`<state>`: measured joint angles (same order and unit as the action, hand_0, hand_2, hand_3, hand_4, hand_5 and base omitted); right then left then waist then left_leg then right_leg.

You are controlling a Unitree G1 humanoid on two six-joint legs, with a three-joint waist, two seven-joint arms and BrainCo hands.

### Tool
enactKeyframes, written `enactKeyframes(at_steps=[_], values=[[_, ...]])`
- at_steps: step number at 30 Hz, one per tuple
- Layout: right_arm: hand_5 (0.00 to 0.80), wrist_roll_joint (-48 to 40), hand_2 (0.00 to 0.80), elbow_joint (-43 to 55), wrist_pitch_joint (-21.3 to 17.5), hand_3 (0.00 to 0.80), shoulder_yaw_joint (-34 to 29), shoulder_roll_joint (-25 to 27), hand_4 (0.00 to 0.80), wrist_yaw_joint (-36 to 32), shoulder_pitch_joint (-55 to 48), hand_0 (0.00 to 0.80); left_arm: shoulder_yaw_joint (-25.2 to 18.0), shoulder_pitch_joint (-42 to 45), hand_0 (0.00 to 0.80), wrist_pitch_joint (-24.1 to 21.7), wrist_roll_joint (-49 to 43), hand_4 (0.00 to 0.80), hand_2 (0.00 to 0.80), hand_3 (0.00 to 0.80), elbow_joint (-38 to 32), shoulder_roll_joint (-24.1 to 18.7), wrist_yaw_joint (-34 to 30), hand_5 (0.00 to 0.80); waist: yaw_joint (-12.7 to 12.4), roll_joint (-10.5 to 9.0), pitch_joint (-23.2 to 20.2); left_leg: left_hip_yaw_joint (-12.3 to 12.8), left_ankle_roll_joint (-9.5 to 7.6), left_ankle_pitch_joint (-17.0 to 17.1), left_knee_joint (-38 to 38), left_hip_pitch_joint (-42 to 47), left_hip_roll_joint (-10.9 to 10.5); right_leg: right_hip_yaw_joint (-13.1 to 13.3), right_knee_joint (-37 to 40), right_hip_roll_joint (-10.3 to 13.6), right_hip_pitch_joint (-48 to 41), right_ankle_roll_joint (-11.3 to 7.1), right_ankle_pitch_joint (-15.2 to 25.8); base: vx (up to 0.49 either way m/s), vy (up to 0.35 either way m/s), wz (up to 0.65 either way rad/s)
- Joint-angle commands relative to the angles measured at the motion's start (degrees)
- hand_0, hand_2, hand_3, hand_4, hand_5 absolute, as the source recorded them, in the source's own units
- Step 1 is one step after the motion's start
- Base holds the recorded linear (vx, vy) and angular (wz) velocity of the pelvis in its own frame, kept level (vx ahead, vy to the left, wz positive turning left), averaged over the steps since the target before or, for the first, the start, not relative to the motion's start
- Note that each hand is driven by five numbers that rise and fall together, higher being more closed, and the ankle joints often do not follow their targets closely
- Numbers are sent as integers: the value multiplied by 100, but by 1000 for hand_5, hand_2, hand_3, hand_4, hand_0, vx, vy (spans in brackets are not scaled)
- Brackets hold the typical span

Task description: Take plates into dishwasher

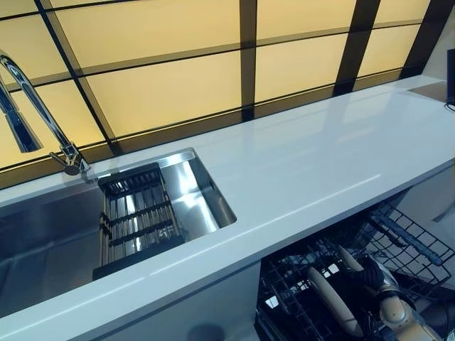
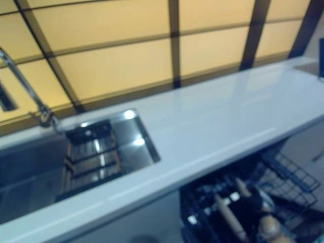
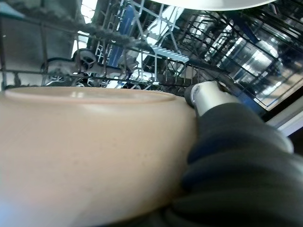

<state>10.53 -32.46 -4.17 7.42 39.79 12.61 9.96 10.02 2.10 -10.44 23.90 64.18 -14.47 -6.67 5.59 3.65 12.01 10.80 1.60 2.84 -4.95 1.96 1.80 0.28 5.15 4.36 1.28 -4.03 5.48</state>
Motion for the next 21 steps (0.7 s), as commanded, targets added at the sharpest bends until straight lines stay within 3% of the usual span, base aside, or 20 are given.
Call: enactKeyframes(at_steps=[1, 10, 21], values=[[800, -255, 800, -162, -20, 800, 88, -37, 800, -212, 280, 800, -7, -387, 0, -74, 143, 0, 0, 0, 120, -215, 11, 0, -72, -370, 73, -389, -173, -388, -5, 7, -200, -110, -39, 266, 172, -384, 172, 0, 0, 0], [800, -225, 800, -698, 259, 800, 290, -76, 800, -1407, 389, 800, 46, -547, 0, 5, 72, 0, 0, 0, 108, -219, 57, 0, -120, -442, 103, -385, -146, -369, -5, -11, -159, -124, -15, 276, 165, -389, 185, 0, -4, 0], [800, -73, 800, -1613, 580, 800, 786, -280, 800, -2125, 680, 800, 62, -647, 0, -32, -100, 0, 0, 0, 268, -289, -44, 0, -289, -437, 97, -495, -101, -316, -5, -45, -139, -223, -15, 306, 135, -374, 174, -2, -17, 5]])
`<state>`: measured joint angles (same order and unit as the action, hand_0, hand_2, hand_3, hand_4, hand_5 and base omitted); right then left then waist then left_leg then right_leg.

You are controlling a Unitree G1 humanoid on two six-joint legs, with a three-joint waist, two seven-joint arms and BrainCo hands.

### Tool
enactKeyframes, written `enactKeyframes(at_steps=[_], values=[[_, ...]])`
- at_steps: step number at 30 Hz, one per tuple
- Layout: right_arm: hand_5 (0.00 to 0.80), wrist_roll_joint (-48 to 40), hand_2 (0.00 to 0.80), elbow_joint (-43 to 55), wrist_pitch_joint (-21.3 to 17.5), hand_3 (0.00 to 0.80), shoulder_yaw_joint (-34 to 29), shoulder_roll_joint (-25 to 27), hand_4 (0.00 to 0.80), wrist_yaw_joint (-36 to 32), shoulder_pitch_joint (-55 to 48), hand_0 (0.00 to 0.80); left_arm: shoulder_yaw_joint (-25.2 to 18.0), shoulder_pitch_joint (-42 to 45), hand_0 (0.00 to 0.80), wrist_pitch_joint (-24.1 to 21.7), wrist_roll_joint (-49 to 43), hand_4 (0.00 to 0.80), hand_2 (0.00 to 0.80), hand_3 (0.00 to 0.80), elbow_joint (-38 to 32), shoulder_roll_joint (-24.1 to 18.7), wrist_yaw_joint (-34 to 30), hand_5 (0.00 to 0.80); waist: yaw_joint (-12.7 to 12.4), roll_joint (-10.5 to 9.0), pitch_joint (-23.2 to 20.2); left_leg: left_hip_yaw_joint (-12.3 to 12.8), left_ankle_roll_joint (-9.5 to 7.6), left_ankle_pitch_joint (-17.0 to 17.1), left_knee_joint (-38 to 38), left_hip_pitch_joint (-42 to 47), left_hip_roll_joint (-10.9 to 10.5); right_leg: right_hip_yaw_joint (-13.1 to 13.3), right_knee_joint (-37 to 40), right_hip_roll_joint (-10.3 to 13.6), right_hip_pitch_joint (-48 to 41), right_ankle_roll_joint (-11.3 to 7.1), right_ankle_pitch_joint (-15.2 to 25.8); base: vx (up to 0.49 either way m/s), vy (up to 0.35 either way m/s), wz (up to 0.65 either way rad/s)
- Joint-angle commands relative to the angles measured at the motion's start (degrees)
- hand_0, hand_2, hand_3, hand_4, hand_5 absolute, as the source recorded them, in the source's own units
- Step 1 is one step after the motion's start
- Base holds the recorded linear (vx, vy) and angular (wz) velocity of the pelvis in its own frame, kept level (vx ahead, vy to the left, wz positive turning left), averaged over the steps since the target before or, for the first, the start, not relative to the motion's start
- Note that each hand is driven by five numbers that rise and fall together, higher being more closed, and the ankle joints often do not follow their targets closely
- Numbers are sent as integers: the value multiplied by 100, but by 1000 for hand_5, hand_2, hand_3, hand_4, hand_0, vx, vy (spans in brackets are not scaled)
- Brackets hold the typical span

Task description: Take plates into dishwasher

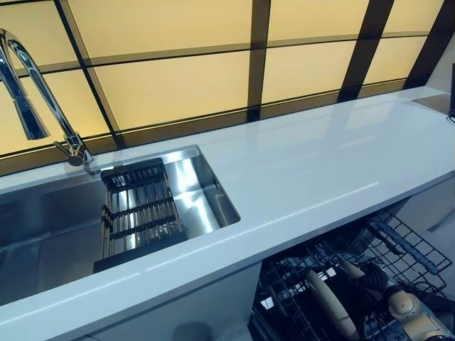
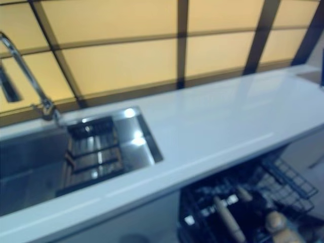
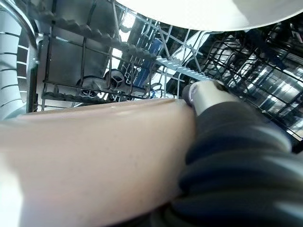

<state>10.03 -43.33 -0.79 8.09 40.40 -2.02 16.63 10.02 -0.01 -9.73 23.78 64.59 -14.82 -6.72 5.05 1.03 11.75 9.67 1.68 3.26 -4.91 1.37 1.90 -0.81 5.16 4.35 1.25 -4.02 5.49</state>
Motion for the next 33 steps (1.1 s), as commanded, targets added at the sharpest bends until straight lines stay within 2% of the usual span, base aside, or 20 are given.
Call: enactKeyframes(at_steps=[1, 11, 22, 23, 24, 29, 33], values=[[800, 13, 800, -564, 274, 800, 749, -362, 800, -664, 30, 800, 70, -444, 0, -99, -90, 0, 0, 0, 225, -256, -38, 0, -244, -174, 120, -389, -109, -358, -9, 14, -149, -118, -16, 308, 135, -374, 172, 7, -7, 6], [800, 488, 800, -1040, 528, 800, 1131, -644, 800, -758, 264, 800, 189, -563, 0, -76, -128, 0, 0, 0, 244, -211, -20, 0, -354, -148, 123, -476, -112, -333, -9, -22, -160, -163, -16, 322, 130, -366, 169, 3, -2, 2], [800, 529, 800, -1052, 653, 800, 1228, -802, 800, -775, 238, 800, 165, -582, 0, -97, -212, 0, 0, 0, 268, -205, -21, 0, -383, -154, 120, -499, -120, -324, -9, -38, -162, -148, -16, 329, 133, -366, 176, 2, 1, 2], [725, 498, 725, -1038, 683, 725, 1215, -798, 725, -777, 230, 725, 158, -588, 0, -95, -222, 0, 0, 0, 266, -204, -20, 0, -380, -159, 124, -495, -123, -323, -9, -40, -161, -144, -16, 329, 135, -365, 178, 0, 0, 0], [0, 430, 0, -1032, 685, 0, 1184, -788, 0, -751, 210, 0, 155, -591, 0, -85, -219, 0, 0, 0, 261, -198, -4, 0, -375, -167, 125, -492, -125, -320, -9, -41, -159, -137, -16, 325, 137, -364, 181, 0, 0, 0], [0, 489, 0, -908, 665, 0, 1104, -709, 0, -820, 155, 0, 113, -598, 0, -63, -218, 0, 0, 0, 247, -213, 3, 0, -346, -197, 134, -481, -130, -328, -9, -20, -152, -112, -16, 319, 128, -370, 188, 0, 0, 0], [0, 566, 0, -528, 811, 0, 1010, -459, 0, -998, 99, 0, 41, -564, 0, -67, -217, 0, 0, 0, 256, -273, -3, 0, -298, -272, 136, -447, -133, -325, -9, -4, -141, -71, -16, 298, 125, -374, 207, 0, 0, 0]])
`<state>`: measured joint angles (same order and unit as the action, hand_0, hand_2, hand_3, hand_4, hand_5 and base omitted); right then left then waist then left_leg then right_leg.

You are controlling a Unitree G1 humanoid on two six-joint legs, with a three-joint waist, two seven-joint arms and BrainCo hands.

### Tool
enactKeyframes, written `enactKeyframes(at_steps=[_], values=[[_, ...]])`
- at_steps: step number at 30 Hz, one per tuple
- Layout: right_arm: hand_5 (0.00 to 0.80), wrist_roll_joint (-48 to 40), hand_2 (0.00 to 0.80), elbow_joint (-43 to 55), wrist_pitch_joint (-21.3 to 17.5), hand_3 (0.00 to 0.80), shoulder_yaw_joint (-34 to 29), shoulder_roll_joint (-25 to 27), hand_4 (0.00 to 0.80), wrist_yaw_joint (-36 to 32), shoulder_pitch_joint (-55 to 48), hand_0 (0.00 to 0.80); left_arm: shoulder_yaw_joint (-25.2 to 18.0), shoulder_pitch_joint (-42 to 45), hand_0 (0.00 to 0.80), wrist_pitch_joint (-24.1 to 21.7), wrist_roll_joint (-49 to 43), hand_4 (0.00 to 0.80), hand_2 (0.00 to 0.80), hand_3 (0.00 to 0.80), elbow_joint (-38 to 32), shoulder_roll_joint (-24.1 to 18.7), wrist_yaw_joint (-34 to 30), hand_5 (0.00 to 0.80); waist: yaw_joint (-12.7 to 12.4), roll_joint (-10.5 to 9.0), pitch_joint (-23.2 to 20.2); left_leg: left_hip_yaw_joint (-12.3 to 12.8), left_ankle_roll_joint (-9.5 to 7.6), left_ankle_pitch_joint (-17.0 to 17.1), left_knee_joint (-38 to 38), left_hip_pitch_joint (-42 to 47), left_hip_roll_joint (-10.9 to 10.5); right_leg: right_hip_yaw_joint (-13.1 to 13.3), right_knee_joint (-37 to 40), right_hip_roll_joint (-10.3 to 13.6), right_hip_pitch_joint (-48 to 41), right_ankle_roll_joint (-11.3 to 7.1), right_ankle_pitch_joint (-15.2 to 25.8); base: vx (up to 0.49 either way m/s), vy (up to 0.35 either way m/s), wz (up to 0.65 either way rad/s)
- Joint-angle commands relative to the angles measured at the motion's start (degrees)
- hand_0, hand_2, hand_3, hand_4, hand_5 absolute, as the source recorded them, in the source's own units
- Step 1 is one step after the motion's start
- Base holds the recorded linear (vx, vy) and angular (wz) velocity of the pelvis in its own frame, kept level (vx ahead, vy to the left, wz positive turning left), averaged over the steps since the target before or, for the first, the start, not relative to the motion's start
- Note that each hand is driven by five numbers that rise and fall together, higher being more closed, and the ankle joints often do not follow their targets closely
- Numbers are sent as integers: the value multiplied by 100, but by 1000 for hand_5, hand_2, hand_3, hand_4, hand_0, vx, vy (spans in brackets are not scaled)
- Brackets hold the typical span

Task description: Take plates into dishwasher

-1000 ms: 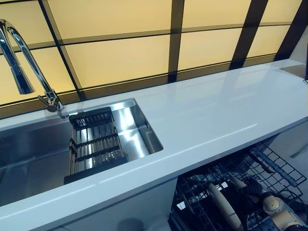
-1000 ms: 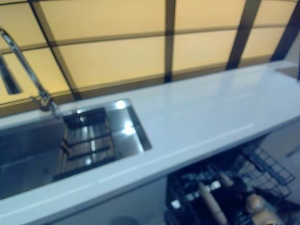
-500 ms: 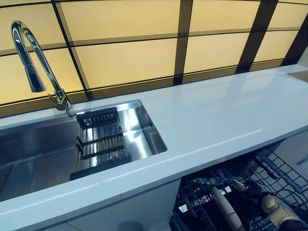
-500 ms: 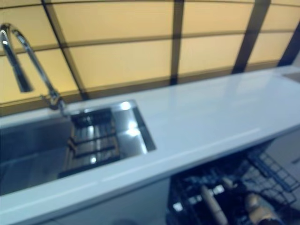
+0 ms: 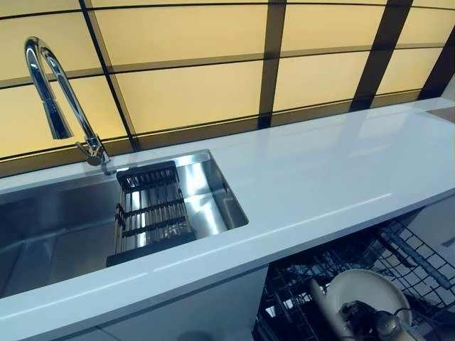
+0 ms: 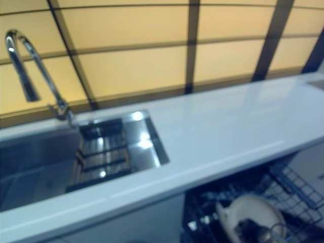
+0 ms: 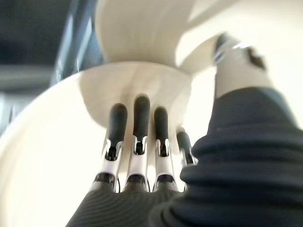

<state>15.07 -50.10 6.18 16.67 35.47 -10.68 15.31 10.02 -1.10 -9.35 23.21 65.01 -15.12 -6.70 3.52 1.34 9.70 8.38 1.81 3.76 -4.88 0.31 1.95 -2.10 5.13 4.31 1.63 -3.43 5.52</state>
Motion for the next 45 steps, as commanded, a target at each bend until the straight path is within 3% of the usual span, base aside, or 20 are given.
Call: enactKeyframes(at_steps=[1, 8, 11, 20, 28, 41, 45], values=[[0, 103, 0, 339, 176, 0, 99, 154, 0, -216, 187, 0, 10, -434, 0, -101, -151, 0, 0, 0, 199, -268, -7, 0, -125, -331, 349, -304, -146, -374, -12, 109, -139, 69, -13, 295, 83, -436, 210, 0, 0, 0], [0, 191, 0, 849, 273, 0, -38, 420, 0, -397, 108, 0, -105, -428, 0, -50, -165, 0, 0, 0, 183, -326, -6, 0, -57, -403, 375, -252, -148, -376, -12, 129, -120, 114, -13, 281, 82, -443, 228, 0, 0, 0], [0, 266, 0, 1333, 299, 0, -250, 848, 0, -659, 29, 0, -228, -369, 0, -40, -175, 0, 0, 0, 156, -394, -30, 0, 14, -484, 386, -188, -144, -385, -12, 147, -92, 146, -13, 262, 81, -451, 231, 7, -6, -4], [0, 270, 0, 1890, 502, 0, -602, 1380, 0, -866, -15, 0, -344, -299, 0, -12, -170, 0, 0, 0, 102, -466, -25, 0, 117, -577, 376, -109, -137, -400, -12, 176, -59, 204, -13, 236, 84, -463, 239, 5, -5, -2], [0, 47, 0, 2373, 627, 0, -1111, 2189, 0, -1035, 176, 0, -436, -162, 0, -68, -126, 0, 0, 0, 152, -502, -47, 0, 233, -667, 305, -40, -124, -451, -12, 247, -31, 298, -13, 173, 41, -443, 199, 14, 3, -4], [0, -211, 0, 2858, 494, 0, -1900, 2795, 0, -1397, -387, 0, -659, 255, 0, -222, -333, 0, 0, 0, 200, -438, -135, 0, 251, -679, 51, -152, -88, -500, -12, 341, -51, 373, -13, 148, -72, -403, 121, 55, 0, -4], [0, -401, 0, 3135, 541, 0, -2204, 2766, 0, -1206, -407, 0, -606, 143, 0, -146, -309, 0, 0, 0, 40, -464, -137, 0, 208, -629, 110, -173, -89, -455, -12, 147, -84, 399, -13, 138, 115, -406, 178, -88, 13, 1]])
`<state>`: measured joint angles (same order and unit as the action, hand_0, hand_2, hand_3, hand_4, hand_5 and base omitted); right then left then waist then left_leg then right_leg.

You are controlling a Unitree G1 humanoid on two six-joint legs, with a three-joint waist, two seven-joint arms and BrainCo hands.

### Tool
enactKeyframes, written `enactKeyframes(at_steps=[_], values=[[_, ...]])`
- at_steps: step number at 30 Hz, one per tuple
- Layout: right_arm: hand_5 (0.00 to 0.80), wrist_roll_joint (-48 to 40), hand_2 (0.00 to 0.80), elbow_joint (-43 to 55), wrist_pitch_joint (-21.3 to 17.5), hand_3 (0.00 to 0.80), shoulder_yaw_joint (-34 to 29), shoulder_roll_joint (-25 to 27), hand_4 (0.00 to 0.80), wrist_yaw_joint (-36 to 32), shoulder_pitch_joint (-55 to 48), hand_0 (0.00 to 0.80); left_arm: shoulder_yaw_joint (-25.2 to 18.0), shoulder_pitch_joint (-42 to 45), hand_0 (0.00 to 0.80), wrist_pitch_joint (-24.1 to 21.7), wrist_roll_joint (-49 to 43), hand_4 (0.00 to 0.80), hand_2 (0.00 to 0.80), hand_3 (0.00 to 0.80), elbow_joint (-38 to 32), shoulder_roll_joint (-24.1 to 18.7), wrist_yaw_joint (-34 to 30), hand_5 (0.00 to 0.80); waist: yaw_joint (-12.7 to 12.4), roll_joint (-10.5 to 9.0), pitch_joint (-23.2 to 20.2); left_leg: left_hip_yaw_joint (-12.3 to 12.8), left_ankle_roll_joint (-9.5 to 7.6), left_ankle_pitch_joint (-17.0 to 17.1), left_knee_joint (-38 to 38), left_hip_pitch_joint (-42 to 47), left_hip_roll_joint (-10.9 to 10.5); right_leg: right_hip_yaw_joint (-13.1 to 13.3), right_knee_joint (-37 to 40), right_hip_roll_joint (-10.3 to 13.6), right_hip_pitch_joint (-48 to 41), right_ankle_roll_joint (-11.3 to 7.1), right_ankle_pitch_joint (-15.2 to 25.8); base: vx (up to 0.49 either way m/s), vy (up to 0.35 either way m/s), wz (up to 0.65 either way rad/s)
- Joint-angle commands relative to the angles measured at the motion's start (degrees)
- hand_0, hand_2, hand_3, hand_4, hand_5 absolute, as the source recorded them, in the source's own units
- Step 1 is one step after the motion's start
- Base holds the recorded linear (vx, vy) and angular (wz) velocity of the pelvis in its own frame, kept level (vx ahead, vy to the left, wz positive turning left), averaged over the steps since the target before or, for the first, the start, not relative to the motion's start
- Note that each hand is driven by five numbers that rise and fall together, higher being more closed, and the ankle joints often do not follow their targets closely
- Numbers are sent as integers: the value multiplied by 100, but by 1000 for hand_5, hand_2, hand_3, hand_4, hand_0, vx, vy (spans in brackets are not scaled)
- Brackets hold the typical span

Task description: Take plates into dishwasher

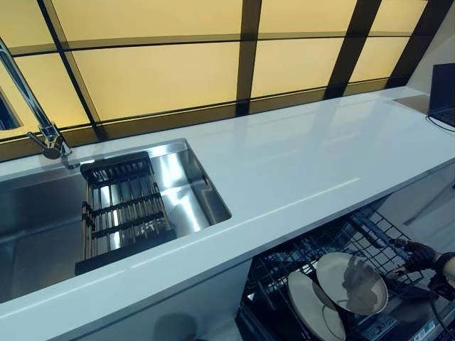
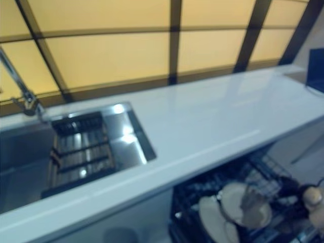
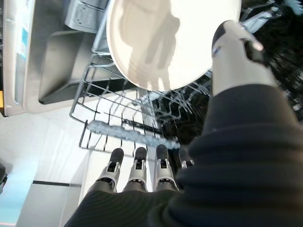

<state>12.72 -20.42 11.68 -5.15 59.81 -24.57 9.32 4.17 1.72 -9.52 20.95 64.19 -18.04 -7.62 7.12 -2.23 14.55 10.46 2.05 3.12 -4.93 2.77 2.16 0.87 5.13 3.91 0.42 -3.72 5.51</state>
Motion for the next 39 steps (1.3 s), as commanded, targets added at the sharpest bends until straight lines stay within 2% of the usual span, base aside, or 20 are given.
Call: enactKeyframes(at_steps=[1, 9, 12, 19, 31, 39], values=[[0, -168, 0, 236, 33, 0, -21, 315, 0, 223, 224, 0, -9, -152, 0, -116, -68, 0, 0, 0, 82, -157, -28, 0, -157, -261, -353, -382, -114, -384, -7, -118, -107, 93, -13, 174, 245, -376, 179, -90, 27, 2], [0, -382, 0, 286, -36, 0, -167, 215, 0, 664, 111, 0, 75, -35, 0, -92, -48, 0, 0, 0, -43, -82, 53, 0, -180, -252, -384, -374, -105, -401, -7, -35, -79, 40, -13, 171, 139, -377, 158, 5, 7, 4], [0, -450, 0, 591, -4, 0, -419, -242, 0, 1203, -139, 0, 49, 49, 0, -46, -76, 0, 0, 0, -33, -9, 73, 0, -156, -263, -534, -340, -107, -444, -7, 57, -63, 12, -13, 165, 65, -389, 126, 72, 7, 3], [0, -290, 0, 760, -52, 0, -503, -1062, 0, 1345, -659, 0, 15, 147, 0, -54, -168, 0, 0, 0, -9, 99, 96, 0, -147, -237, -655, -283, -158, -491, -7, 161, -78, 9, -13, 158, 0, -392, 108, 21, 4, 0], [0, -305, 0, 545, -29, 0, -396, -1171, 0, 1340, -694, 0, 4, 151, 0, 54, -263, 0, 0, 0, 78, 89, 142, 0, -145, -233, -682, -245, -181, -509, -7, 194, -90, -18, -13, 161, -18, -392, 114, 0, 0, 0], [0, 122, 0, 566, -220, 0, -433, -1071, 0, 1231, -861, 0, -17, 104, 0, 154, -356, 0, 0, 0, 154, 76, 189, 0, -88, -261, -740, -193, -207, -527, -7, 228, -85, 22, -13, 147, -17, -409, 134, 2, -2, -1]])
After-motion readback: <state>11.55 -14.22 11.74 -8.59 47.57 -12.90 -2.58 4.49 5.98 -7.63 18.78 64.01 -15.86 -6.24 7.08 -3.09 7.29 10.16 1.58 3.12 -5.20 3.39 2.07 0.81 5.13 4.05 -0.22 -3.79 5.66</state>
